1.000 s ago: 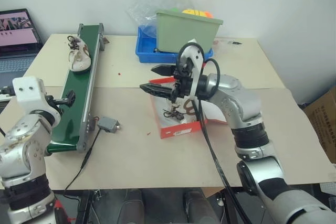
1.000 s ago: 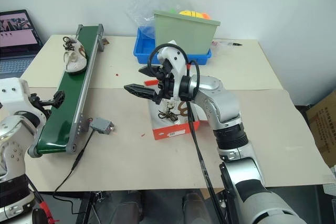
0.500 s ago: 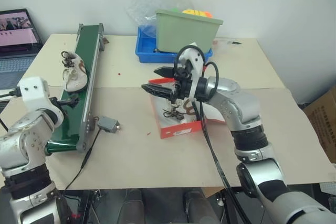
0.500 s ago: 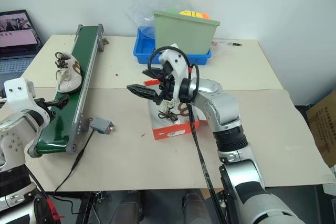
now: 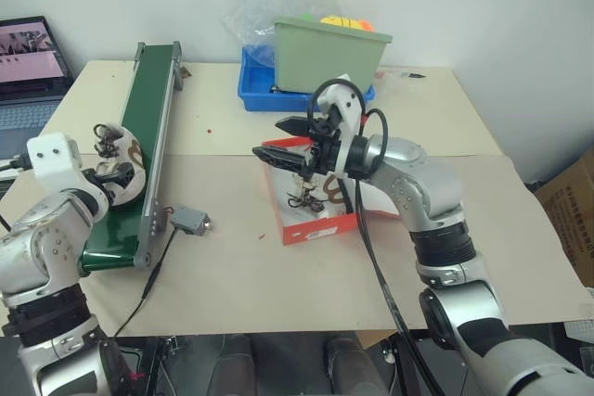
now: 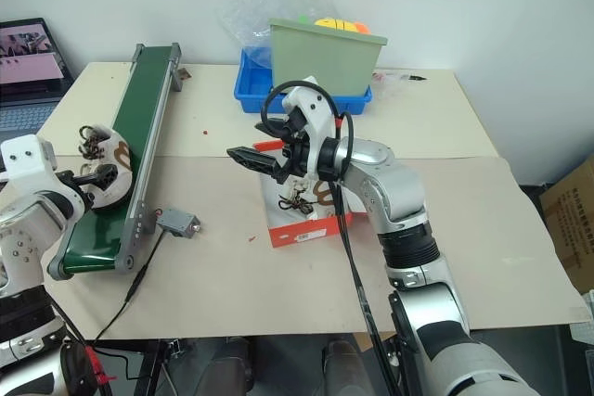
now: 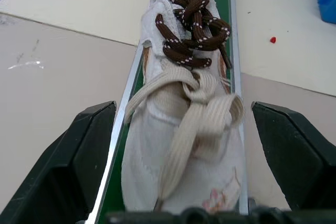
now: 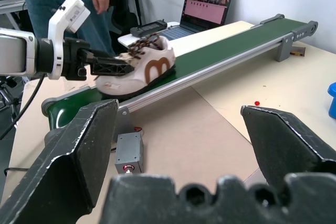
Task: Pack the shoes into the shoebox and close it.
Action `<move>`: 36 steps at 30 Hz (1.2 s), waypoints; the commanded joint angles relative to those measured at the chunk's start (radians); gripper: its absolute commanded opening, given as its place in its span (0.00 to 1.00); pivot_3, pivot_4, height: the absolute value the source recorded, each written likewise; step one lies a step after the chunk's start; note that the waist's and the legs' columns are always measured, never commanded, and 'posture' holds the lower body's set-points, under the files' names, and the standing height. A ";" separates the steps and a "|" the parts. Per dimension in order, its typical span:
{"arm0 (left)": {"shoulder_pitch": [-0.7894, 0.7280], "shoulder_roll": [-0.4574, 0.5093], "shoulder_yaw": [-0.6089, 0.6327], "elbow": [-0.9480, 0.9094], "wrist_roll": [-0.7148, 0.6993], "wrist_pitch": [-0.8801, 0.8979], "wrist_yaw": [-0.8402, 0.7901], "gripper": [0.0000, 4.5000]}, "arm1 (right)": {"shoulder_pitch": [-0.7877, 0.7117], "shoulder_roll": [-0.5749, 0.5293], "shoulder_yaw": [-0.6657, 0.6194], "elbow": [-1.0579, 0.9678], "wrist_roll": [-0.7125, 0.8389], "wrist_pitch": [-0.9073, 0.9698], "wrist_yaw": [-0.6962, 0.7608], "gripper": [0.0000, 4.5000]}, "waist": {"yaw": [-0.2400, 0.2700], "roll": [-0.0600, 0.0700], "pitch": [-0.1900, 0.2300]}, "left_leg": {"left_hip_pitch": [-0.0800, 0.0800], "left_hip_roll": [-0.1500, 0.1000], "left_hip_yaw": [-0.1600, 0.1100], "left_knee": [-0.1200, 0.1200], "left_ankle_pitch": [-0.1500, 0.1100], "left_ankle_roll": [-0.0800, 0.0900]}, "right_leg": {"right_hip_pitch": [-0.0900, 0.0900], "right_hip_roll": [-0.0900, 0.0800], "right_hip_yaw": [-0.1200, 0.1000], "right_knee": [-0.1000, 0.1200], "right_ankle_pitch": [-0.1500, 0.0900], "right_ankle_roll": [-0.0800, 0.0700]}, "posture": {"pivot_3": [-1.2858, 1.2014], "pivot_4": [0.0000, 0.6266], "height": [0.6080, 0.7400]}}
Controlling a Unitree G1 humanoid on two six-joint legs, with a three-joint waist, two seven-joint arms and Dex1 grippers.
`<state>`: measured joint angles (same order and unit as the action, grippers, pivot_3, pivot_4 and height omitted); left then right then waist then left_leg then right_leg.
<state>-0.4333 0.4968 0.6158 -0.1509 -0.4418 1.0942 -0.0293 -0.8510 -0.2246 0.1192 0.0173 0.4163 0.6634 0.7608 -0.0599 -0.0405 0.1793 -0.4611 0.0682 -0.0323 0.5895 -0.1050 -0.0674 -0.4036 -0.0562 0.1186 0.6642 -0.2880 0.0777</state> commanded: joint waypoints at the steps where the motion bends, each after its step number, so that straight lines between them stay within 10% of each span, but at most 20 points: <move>1: -0.020 -0.013 0.044 -0.012 -0.026 0.012 0.014 0.68 | -0.010 -0.008 -0.014 -0.048 0.015 0.003 -0.004 1.00 | 0.000 0.000 0.000 | 0.000 0.000 0.000 0.000 0.000 0.000 | 0.000 0.000 0.000 0.000 0.000 0.000 | 0.52 0.24 1.00; 10: -0.071 -0.046 0.056 -0.072 -0.069 -0.078 0.013 0.02 | -0.012 -0.011 -0.009 -0.045 0.011 0.009 -0.009 1.00 | 0.018 0.000 0.000 | 0.000 0.000 0.000 0.001 0.000 0.000 | 0.000 0.000 0.000 0.000 0.000 0.000 | 0.52 0.24 1.00; 16: -0.144 -0.078 -0.007 -0.176 -0.135 -0.162 -0.039 0.01 | -0.022 0.015 -0.055 -0.021 0.042 0.063 -0.060 1.00 | 0.017 -0.001 0.000 | 0.000 0.000 0.000 0.001 0.000 0.000 | 0.000 0.000 0.000 0.000 0.000 0.000 | 0.52 0.24 1.00; 26: -0.163 -0.058 -0.317 -0.312 -0.149 -0.207 -0.195 0.01 | -0.184 0.253 -0.586 0.303 0.397 0.400 -0.568 1.00 | 0.015 -0.001 0.000 | 0.000 0.000 -0.001 0.000 0.000 0.000 | 0.001 0.000 -0.001 0.000 0.001 -0.001 | 0.52 0.24 1.00; 36: -0.210 -0.153 -0.438 -0.333 -0.149 -0.218 -0.166 0.01 | -0.188 0.280 -0.624 0.295 0.483 0.422 -0.670 1.00 | 0.014 0.000 0.000 | -0.001 0.000 -0.001 0.000 0.000 0.000 | 0.000 0.000 -0.001 0.000 0.001 -0.001 | 0.52 0.24 1.00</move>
<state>-0.6087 0.3551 0.1964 -0.4325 -0.5844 0.9184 -0.1864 -1.0139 0.0523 -0.5093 0.3465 0.8581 1.0789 0.0975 -0.0458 -0.0409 0.1794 -0.4621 0.0681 -0.0332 0.5898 -0.1047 -0.0671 -0.4037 -0.0558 0.1179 0.6642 -0.2872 0.0770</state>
